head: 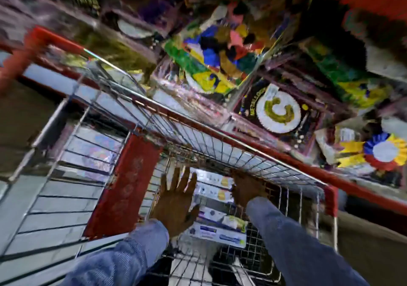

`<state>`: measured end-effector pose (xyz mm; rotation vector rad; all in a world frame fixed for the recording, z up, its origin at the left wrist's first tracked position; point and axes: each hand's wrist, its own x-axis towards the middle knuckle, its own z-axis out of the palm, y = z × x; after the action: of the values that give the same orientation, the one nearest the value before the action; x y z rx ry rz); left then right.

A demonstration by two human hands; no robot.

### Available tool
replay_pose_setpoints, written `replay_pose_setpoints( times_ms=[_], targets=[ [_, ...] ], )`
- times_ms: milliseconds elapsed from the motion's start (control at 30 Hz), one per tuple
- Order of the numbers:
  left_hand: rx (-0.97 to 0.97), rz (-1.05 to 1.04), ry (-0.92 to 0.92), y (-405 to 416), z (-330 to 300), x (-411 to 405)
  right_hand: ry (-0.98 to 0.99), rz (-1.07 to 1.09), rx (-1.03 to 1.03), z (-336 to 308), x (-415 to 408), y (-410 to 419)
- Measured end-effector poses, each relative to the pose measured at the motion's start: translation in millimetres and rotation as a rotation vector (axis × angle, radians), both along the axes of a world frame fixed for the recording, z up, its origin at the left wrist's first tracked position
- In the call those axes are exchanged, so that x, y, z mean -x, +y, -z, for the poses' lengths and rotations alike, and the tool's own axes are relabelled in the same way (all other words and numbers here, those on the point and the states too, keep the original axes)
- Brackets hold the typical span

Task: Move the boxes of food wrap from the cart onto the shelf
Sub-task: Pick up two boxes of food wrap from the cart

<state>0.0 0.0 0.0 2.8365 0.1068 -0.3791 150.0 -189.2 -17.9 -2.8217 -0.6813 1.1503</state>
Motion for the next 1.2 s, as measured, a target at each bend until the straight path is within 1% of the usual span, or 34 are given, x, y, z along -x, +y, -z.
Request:
replay_pose_setpoints(
  times_ms=[33,67,133,167,200,267,400,467,567,733,767,800,833,900,1000,1067,1200],
  targets=[
    [-0.007,0.036,0.030,-2,13,-4,0.003,0.003,-0.009,21,-4,1],
    [-0.014,0.063,0.008,-2,24,-10,0.012,-0.009,0.002,32,-9,2],
    [-0.028,0.142,0.023,-6,50,-18,0.021,-0.113,0.069,59,-16,2],
    [-0.002,0.168,0.065,-9,61,-21,0.025,-0.170,0.086,72,-18,2],
    [0.026,0.184,0.112,-13,69,-23,0.032,-0.218,0.110,74,-16,3],
    [0.040,0.241,0.142,-19,83,-30,0.021,-0.284,0.129,80,-18,3],
    [0.018,0.393,0.146,-32,102,-42,0.051,-0.321,0.044,95,-34,-7],
    [0.019,0.420,0.146,-38,112,-47,0.035,-0.358,0.009,98,-39,-9],
    [0.011,0.420,0.133,-45,126,-52,-0.050,-0.367,-0.030,102,-42,-6],
    [-0.055,0.395,0.109,-60,136,-61,-0.156,-0.302,-0.081,93,-42,-14],
    [-0.052,0.398,0.135,-61,134,-64,-0.166,-0.286,-0.100,90,-40,-19],
    [-0.051,0.396,0.172,-61,131,-66,-0.167,-0.266,-0.103,83,-39,-21],
    [-0.037,0.386,0.171,-60,127,-68,-0.181,-0.255,-0.117,76,-37,-23],
    [-0.034,0.401,0.093,-59,115,-65,-0.201,-0.250,-0.138,54,-34,-25],
    [-0.015,0.399,0.058,-49,85,-55,-0.202,-0.240,-0.155,6,-33,-20],
    [0.019,0.383,0.033,-38,42,-50,-0.188,-0.229,-0.230,-41,-34,-15],
    [0.001,0.361,-0.084,-15,-66,-46,-0.255,-0.219,-0.416,-155,-43,-8]
  ],
)
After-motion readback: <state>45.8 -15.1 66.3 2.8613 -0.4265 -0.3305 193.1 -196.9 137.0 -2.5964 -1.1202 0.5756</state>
